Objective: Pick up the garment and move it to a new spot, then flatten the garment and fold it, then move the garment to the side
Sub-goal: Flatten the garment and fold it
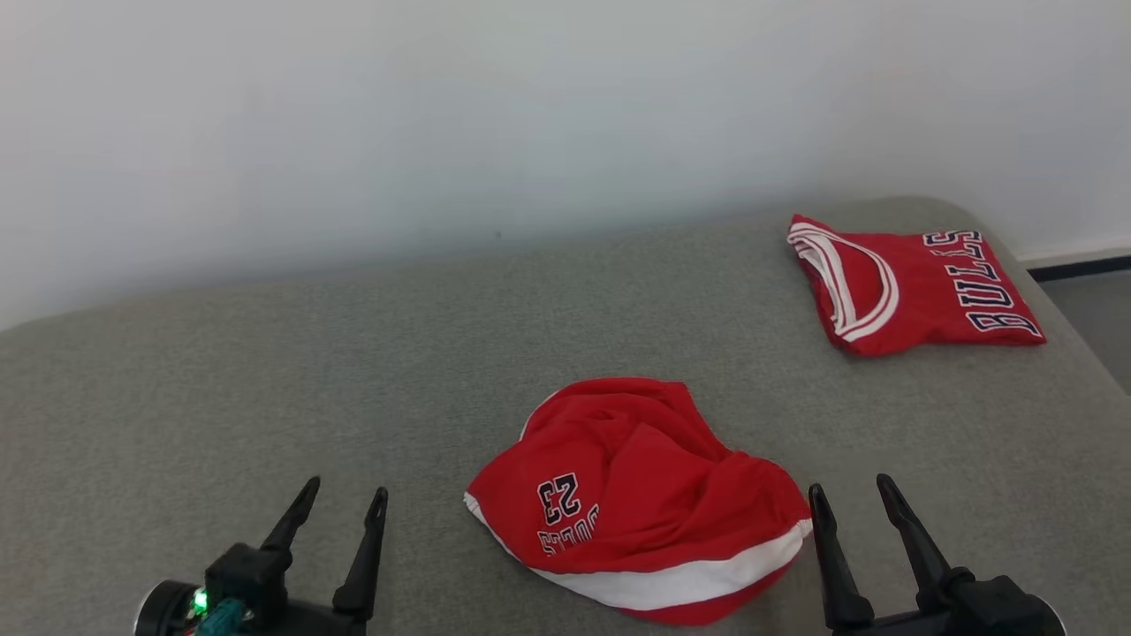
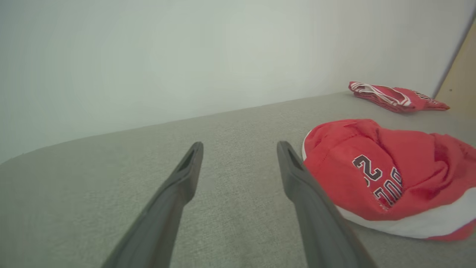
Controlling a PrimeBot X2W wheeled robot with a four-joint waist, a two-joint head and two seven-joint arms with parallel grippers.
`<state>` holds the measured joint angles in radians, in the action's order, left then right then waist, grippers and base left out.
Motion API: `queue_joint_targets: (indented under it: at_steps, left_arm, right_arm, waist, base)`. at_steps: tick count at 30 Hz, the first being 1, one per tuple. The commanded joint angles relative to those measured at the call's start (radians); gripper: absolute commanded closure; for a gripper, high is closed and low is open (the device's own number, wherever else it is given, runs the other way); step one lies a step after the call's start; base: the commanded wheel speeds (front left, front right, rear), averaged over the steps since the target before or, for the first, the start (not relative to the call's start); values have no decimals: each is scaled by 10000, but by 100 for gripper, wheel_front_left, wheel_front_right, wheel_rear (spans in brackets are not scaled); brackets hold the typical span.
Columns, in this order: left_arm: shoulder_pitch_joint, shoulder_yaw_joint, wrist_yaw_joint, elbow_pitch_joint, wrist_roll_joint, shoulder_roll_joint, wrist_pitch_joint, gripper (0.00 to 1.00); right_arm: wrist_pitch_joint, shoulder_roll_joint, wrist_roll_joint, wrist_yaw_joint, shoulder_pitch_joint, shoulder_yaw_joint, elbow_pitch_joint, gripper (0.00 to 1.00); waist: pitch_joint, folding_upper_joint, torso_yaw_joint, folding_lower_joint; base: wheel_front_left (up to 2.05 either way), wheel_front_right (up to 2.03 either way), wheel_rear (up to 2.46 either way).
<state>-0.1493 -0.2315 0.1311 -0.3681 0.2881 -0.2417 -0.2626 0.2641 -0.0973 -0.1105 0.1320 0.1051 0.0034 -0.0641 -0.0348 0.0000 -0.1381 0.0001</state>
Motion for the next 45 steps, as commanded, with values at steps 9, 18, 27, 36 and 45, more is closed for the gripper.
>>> queue_joint_targets:
  at_steps: [9, 18, 27, 36, 45]
  left_arm:
    - [-1772, -1933, -13, -1901, 942, -676, -29, 0]
    - [-2780, -3495, -14, -3294, 1853, -1140, -29, 0]
    - [-3402, -4983, -14, -4001, 2523, -1132, -29, 50]
    - [-3351, -4715, -14, -3569, 2921, -1244, -29, 100]
    - [-1142, -2705, -249, -2262, 2778, -1166, -29, 100]
  right_arm:
    - [-2, 204, 171, -22, -305, -18, 19, 0]
    - [-2, 393, 271, -22, -482, 13, 39, 0]
    - [-2, 443, 350, -22, -631, -49, 36, 0]
    - [-2, 459, 329, -22, -374, -390, 37, 0]
    - [-2, 459, 110, -22, 5, -596, -174, 0]
  waist:
    - [1100, 0, -1453, -1]
    - [1476, 0, -1767, -1]
    - [1601, 0, -1853, -1]
    - [1192, 0, -1315, -1]
    - [399, 0, -11, -1]
  base:
    - [0, 0, 0]
    - [0, 0, 0]
    - [0, 0, 0]
    - [0, 0, 0]
    - [0, 0, 0]
